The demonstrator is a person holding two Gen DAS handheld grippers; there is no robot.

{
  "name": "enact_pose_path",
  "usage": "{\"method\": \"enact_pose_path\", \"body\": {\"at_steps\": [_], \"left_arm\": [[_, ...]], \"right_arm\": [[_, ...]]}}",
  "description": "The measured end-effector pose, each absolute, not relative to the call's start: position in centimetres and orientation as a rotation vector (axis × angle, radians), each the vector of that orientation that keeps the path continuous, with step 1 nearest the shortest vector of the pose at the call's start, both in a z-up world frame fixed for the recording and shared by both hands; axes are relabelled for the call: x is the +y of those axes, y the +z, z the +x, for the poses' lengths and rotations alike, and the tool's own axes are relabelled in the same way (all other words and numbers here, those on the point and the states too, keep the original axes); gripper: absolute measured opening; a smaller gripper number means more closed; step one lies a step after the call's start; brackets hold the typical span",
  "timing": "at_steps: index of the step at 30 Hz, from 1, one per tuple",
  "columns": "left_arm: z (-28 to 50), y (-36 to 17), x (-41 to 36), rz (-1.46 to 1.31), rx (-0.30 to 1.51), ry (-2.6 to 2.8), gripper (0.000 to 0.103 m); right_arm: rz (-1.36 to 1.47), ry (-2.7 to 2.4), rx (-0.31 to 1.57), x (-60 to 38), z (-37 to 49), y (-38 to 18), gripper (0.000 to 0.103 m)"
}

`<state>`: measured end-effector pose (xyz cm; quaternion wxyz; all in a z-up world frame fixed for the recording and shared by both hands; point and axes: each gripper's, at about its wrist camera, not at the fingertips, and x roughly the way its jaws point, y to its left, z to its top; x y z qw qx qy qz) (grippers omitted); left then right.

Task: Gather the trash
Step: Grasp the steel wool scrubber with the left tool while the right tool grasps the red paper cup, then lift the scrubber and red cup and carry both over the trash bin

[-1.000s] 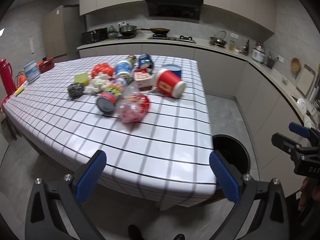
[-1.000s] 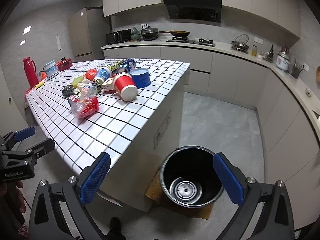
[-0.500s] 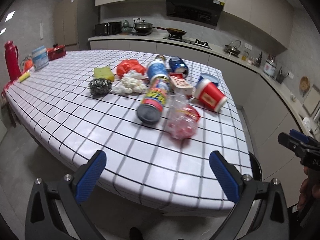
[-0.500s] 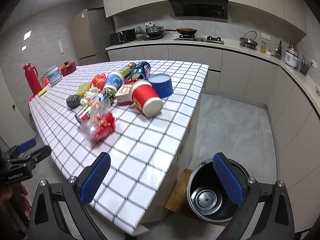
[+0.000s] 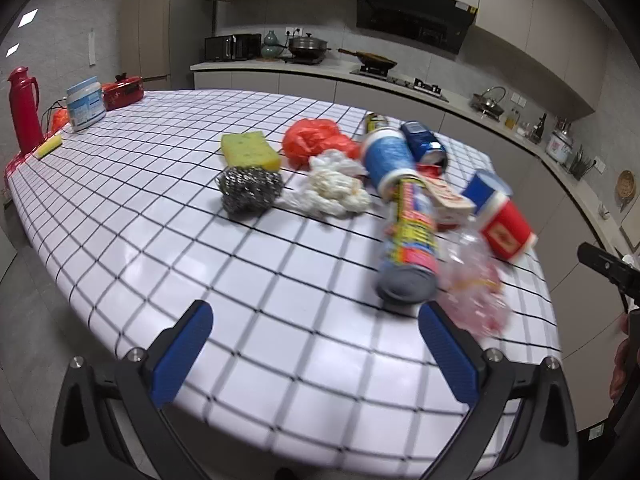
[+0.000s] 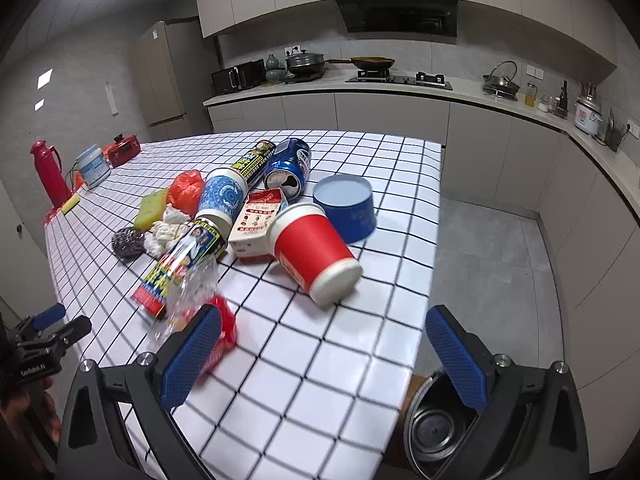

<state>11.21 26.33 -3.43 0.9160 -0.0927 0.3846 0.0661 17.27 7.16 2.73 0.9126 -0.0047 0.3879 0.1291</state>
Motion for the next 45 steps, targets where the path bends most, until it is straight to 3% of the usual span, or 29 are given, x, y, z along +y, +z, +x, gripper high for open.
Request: {"method": "enact_pose_path", "body": {"at_steps": [8, 22, 25, 26, 28, 35, 45], "left_arm": [[17.6, -4.9, 31.3, -0.22, 0.807, 0.154, 0.101], [24.3, -7.6, 33.7, -0.224, 0.89, 0.146, 0.093], [24.6, -7.9, 34.3, -0.233, 0.901, 0.147, 0.077], [24.6, -7.8, 34.4, -0.233, 0.892, 0.143, 0.066], [24.1, -7.6, 34.7, -0.251, 0.885, 0.123, 0.063], [22.6, -6.4, 34.3, -0.24, 0.845, 0.104, 0.062], [21.3, -5.5, 33.6, -0.248, 0.824, 0.099, 0.062]], "right_arm": [[-0.027, 0.226, 0.845, 9.8, 23.0, -0.2, 0.098], [-0.02, 0.178, 0.907, 11.7, 27.6, -3.5, 0.092], [-0.013, 0.181, 0.921, 11.7, 28.0, -3.9, 0.081], [-0.012, 0.186, 0.921, 11.8, 27.9, -3.9, 0.078], [-0.013, 0.19, 0.919, 12.0, 27.7, -3.8, 0.074], [0.014, 0.208, 0.905, 12.1, 26.9, -3.5, 0.066], [0.025, 0.272, 0.912, 12.5, 25.7, -3.0, 0.065]]}}
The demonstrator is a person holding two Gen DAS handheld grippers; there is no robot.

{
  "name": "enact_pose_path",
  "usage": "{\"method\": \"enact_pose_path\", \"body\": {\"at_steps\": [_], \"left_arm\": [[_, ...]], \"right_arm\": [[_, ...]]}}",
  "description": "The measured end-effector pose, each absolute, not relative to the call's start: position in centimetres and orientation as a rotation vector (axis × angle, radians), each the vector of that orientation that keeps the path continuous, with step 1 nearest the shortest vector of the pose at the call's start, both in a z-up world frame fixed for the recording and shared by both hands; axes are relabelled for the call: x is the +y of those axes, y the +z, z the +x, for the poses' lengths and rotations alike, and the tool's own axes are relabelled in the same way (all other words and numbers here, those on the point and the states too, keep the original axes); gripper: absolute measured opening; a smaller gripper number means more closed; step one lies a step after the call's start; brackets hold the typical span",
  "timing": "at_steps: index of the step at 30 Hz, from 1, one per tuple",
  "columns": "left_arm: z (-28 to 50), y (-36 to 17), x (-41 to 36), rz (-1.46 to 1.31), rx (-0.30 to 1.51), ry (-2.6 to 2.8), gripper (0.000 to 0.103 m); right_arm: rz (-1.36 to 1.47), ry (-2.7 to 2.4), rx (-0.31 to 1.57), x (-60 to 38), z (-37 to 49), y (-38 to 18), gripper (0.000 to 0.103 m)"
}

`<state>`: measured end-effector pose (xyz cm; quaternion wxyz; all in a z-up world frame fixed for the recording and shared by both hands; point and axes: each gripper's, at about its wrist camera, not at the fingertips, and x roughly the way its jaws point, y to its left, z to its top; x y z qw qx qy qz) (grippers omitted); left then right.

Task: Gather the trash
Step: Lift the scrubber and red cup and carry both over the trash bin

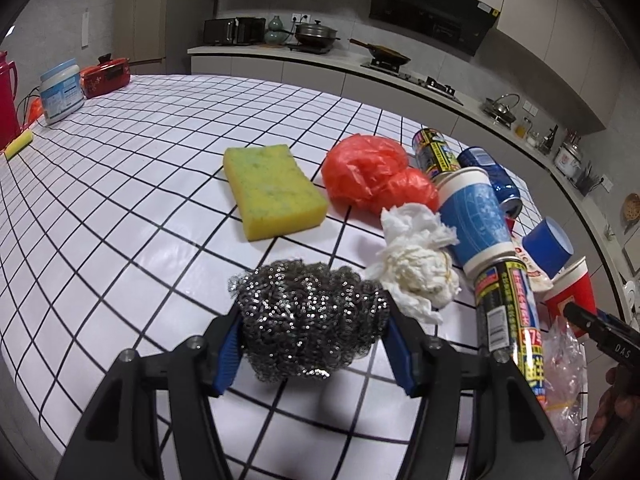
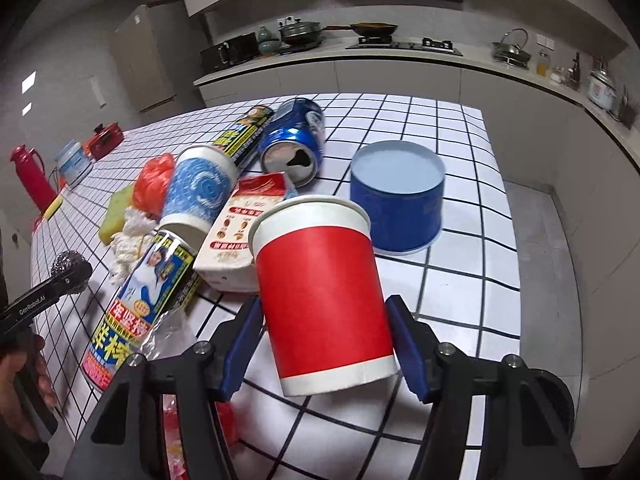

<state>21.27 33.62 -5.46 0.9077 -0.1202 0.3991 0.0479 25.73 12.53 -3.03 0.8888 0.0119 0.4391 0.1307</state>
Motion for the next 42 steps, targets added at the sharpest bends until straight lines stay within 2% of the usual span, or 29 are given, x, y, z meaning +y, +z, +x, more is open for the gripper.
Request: {"method": "enact_pose_path", "body": {"at_steps": [7, 8, 11, 23, 42], "left_arm": [[20.7, -5.0, 33.1, -0.238, 0.822, 0.1, 0.062], [20.6, -4.9, 33.1, -0.237, 0.821, 0.099, 0.062], [20.4, -4.7, 32.9, -0.232, 0.816, 0.099, 0.062], [19.6, -3.0, 29.5, -0.204, 0.778, 0.048, 0.062], [17.5, -1.1, 16.2, -0.148, 0.753, -0.122, 0.062]], "right_arm": [[-0.017, 0.27, 0.962, 13.0, 27.4, -4.4, 0.067], [-0.009, 0.276, 0.956, 12.8, 27.4, -4.3, 0.062], [0.004, 0.285, 0.945, 12.5, 27.1, -4.0, 0.058], [0.041, 0.279, 0.852, 10.1, 23.2, 0.1, 0.058], [0.077, 0.155, 0.809, -1.6, 15.9, 3.1, 0.058]]}}
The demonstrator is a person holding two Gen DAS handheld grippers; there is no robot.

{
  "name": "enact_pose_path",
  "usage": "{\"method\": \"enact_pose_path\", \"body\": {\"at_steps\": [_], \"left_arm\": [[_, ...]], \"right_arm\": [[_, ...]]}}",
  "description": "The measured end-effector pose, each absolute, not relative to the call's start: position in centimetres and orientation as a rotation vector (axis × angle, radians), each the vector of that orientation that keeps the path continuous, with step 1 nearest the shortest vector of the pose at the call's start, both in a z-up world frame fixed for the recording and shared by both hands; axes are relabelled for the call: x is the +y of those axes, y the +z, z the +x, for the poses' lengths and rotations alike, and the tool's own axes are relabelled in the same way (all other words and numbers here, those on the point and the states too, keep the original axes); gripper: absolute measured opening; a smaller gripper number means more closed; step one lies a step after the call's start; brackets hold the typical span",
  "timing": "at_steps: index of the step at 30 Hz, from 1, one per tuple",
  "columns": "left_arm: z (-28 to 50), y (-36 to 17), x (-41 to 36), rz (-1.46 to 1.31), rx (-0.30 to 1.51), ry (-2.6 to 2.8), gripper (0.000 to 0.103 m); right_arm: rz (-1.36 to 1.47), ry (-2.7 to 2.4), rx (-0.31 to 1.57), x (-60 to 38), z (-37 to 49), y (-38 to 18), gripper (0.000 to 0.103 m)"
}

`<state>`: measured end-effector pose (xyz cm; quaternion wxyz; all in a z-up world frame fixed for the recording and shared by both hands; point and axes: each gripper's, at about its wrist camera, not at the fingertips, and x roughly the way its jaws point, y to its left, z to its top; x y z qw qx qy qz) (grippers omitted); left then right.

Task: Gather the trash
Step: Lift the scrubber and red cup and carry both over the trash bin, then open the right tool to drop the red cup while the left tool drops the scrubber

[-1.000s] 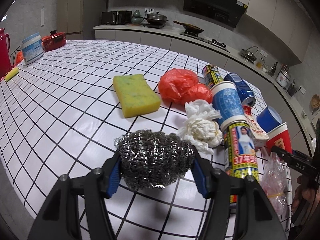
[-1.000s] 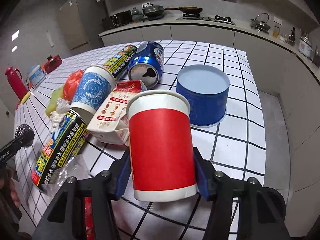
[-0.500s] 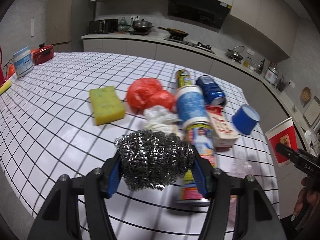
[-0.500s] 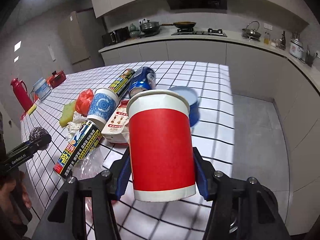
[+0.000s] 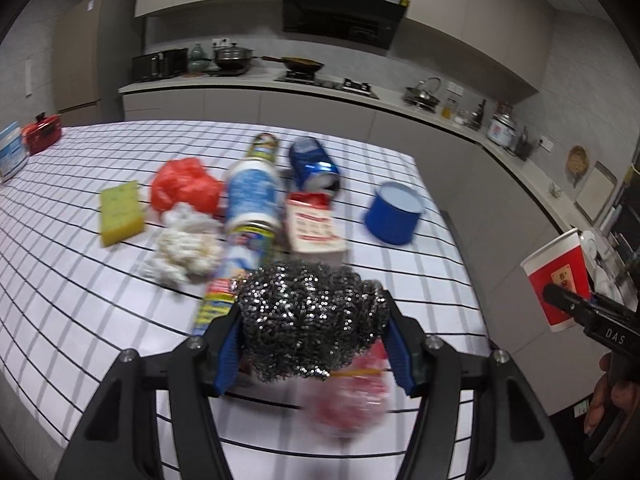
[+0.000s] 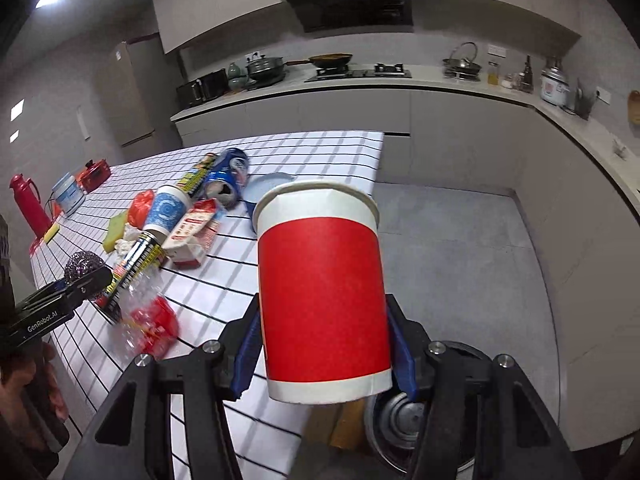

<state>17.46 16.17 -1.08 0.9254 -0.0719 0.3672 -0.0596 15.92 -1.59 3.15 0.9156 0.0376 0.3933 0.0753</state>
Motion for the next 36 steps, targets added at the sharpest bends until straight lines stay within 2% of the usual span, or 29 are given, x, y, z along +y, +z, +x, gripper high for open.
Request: {"method": "enact_pose_path", "body": {"at_steps": [8, 21, 36], "left_arm": [[16.7, -1.8, 7.9, -0.104, 0.793, -0.246, 0.062], [16.1, -4.7, -5.2, -0.067, 0.873, -0.402, 0.062], [16.0, -10.3, -10.4, -0.089, 0.994, -0.405, 0.062]], "right_arm": [[0.103, 0.094, 0.843, -7.4, 13.5, 1.6, 0.058], [0.086, 0.065, 0.944, -16.3, 11.2, -5.0, 0.058], [-0.007, 0.177, 1.023, -19.2, 11.8, -12.1, 0.058]]}}
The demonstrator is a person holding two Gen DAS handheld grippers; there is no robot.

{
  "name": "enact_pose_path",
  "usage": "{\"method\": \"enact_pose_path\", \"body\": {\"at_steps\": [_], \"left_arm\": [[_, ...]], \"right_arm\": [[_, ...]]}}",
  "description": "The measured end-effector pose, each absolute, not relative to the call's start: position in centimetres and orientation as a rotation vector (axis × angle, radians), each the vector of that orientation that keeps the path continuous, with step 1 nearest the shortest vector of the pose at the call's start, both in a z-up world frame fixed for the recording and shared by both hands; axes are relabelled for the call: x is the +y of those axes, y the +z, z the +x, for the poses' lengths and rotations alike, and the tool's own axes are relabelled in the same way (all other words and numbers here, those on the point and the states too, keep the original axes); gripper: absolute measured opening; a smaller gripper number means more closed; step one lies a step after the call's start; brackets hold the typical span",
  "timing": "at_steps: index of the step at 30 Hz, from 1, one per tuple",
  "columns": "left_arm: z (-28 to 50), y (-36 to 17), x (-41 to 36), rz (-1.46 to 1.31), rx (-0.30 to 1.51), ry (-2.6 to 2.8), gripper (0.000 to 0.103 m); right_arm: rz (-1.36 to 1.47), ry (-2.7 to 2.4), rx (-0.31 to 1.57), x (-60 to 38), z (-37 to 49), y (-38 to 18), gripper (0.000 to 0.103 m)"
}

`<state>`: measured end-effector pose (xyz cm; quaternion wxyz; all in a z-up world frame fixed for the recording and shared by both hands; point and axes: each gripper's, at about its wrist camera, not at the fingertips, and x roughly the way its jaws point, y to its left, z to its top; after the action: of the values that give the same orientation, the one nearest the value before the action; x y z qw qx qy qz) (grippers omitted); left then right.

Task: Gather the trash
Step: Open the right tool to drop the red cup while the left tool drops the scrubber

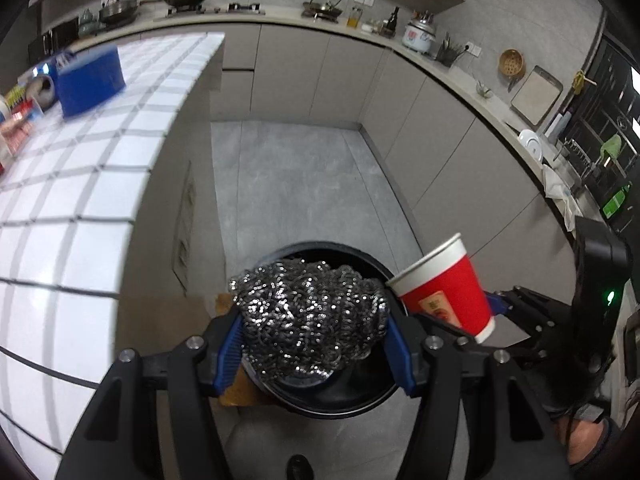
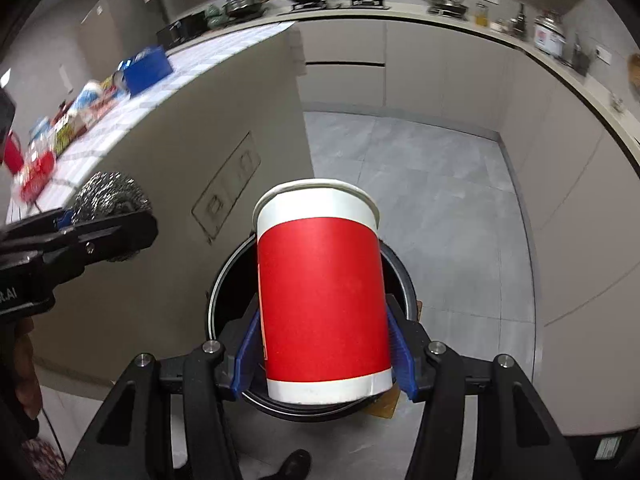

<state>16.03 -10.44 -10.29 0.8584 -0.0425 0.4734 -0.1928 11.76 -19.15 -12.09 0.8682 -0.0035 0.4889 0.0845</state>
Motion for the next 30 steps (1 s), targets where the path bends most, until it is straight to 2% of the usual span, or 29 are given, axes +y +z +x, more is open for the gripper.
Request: {"method": "enact_pose_path", "body": {"at_steps": [3, 4, 5, 6, 8, 14, 21, 30], "left_arm": [[16.5, -11.4, -10.9, -0.121, 1.023, -0.41, 0.064], [16.8, -11.8, -11.1, -0.143, 1.044, -0.421, 0.068], [17.0, -12.0, -11.1, -0.159, 1.059, -0.424, 0.079], [17.2, -12.0, -10.9, -0.164, 1.062, -0.406, 0.091], [17.3, -11.7, -10.2, -0.207, 1.056, -0.407, 0.099], [16.9, -10.1, -9.3, -0.187, 1.007, -0.348, 0.099], [16.9, -11.2, -10.0, -0.156, 1.021, -0.329, 0.099], [15.9, -8.1, -10.4, -0.171, 0.959, -0.404, 0.099]], "right_arm": [[-0.042, 0.214, 1.041, -19.2, 12.2, -13.8, 0.058], [-0.047, 0.232, 1.041, -19.3, 12.3, -14.3, 0.06], [-0.056, 0.27, 1.043, -19.2, 12.5, -15.0, 0.062], [-0.067, 0.29, 1.044, -19.2, 12.6, -15.6, 0.069], [-0.092, 0.291, 1.072, -19.3, 13.1, -17.2, 0.092], [-0.007, 0.263, 1.092, -20.8, 13.1, -17.7, 0.092], [-0.037, 0.175, 1.128, -20.0, 13.0, -17.1, 0.092], [0.0, 0.059, 1.106, -22.1, 11.4, -13.5, 0.092]]}}
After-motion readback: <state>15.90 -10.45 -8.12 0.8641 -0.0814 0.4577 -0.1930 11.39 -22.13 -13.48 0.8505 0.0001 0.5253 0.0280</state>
